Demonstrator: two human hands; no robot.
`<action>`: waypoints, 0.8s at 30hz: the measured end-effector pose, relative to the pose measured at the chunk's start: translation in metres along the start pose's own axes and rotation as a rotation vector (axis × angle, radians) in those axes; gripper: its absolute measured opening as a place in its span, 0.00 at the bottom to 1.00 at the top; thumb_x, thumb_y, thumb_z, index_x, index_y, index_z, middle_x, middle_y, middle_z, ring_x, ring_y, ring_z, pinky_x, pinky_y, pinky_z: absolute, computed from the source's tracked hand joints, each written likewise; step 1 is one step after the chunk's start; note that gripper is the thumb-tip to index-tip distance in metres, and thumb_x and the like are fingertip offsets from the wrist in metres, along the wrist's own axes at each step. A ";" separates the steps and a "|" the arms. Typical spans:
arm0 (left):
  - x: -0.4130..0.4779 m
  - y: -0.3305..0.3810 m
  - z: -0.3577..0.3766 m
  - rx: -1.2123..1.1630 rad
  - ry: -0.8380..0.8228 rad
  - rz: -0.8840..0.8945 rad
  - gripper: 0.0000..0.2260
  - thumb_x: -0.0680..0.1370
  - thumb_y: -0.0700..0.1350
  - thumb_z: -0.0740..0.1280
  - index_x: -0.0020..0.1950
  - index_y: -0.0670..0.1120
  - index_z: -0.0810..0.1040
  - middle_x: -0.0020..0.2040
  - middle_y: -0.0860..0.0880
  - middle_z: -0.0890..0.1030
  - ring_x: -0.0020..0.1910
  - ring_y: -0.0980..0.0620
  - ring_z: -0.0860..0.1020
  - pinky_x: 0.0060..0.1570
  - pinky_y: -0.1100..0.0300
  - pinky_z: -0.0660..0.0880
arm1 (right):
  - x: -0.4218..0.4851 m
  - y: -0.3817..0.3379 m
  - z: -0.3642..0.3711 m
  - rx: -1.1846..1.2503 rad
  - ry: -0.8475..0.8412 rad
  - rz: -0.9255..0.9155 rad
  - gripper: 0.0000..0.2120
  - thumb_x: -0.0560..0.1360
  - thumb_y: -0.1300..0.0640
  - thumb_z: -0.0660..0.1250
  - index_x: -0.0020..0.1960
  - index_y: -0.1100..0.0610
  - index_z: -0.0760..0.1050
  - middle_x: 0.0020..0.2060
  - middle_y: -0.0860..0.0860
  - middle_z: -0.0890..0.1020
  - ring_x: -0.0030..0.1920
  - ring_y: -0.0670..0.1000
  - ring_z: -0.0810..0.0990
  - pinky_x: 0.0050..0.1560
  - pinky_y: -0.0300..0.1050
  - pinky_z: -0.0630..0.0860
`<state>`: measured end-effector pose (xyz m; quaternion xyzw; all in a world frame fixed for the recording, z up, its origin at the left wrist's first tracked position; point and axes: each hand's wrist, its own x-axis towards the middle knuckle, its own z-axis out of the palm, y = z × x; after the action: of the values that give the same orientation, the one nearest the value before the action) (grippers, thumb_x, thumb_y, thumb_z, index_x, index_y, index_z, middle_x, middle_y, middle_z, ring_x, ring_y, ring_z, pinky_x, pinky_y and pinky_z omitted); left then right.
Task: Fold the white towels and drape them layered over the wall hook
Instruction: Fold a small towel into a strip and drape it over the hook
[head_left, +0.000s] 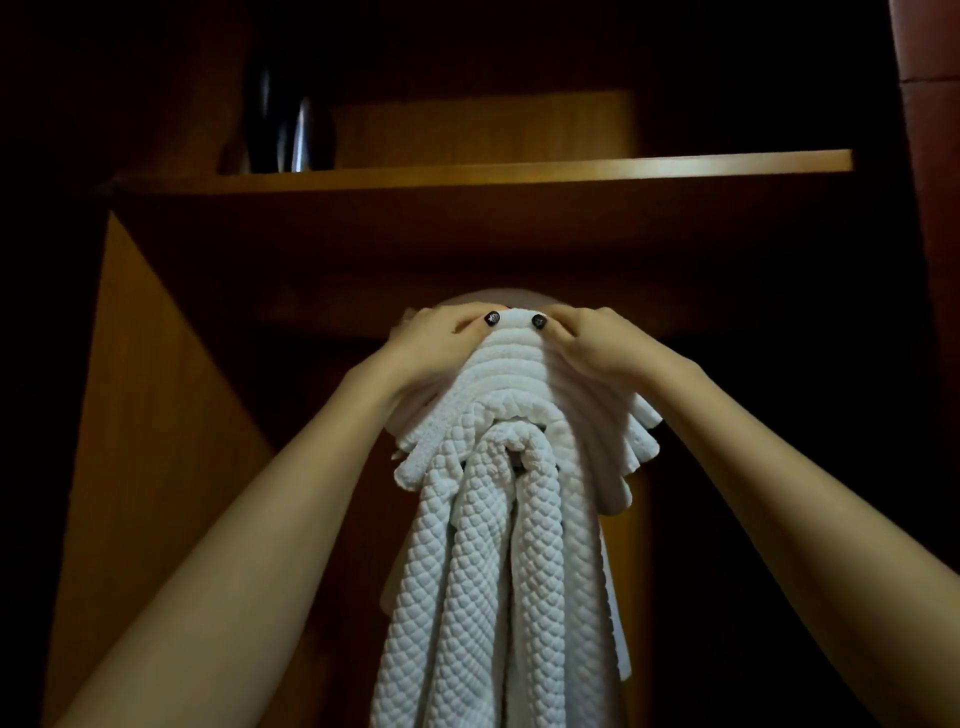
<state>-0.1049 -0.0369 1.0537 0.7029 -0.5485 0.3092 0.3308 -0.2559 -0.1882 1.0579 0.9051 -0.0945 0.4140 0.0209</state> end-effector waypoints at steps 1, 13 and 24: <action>0.000 -0.001 0.002 -0.005 -0.008 -0.008 0.16 0.83 0.59 0.53 0.68 0.64 0.72 0.67 0.58 0.76 0.70 0.50 0.71 0.72 0.46 0.60 | 0.001 -0.001 0.001 0.007 0.000 0.013 0.19 0.84 0.45 0.50 0.68 0.51 0.72 0.60 0.55 0.80 0.61 0.58 0.76 0.51 0.46 0.66; -0.051 0.007 -0.046 0.107 0.168 0.069 0.21 0.80 0.56 0.59 0.72 0.53 0.71 0.70 0.51 0.73 0.72 0.50 0.66 0.69 0.47 0.65 | -0.041 -0.049 0.000 -0.054 0.138 0.047 0.25 0.82 0.42 0.56 0.77 0.45 0.59 0.77 0.49 0.61 0.78 0.58 0.53 0.72 0.70 0.47; -0.269 -0.025 -0.117 0.410 0.134 0.016 0.19 0.82 0.51 0.59 0.73 0.50 0.69 0.74 0.50 0.69 0.77 0.48 0.58 0.75 0.43 0.53 | -0.165 -0.218 0.088 0.202 0.105 -0.020 0.24 0.82 0.50 0.58 0.77 0.51 0.62 0.77 0.56 0.60 0.78 0.58 0.51 0.75 0.63 0.50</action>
<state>-0.1449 0.2138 0.9046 0.7291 -0.4565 0.4629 0.2139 -0.2551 0.0409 0.8848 0.8805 -0.0419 0.4681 -0.0611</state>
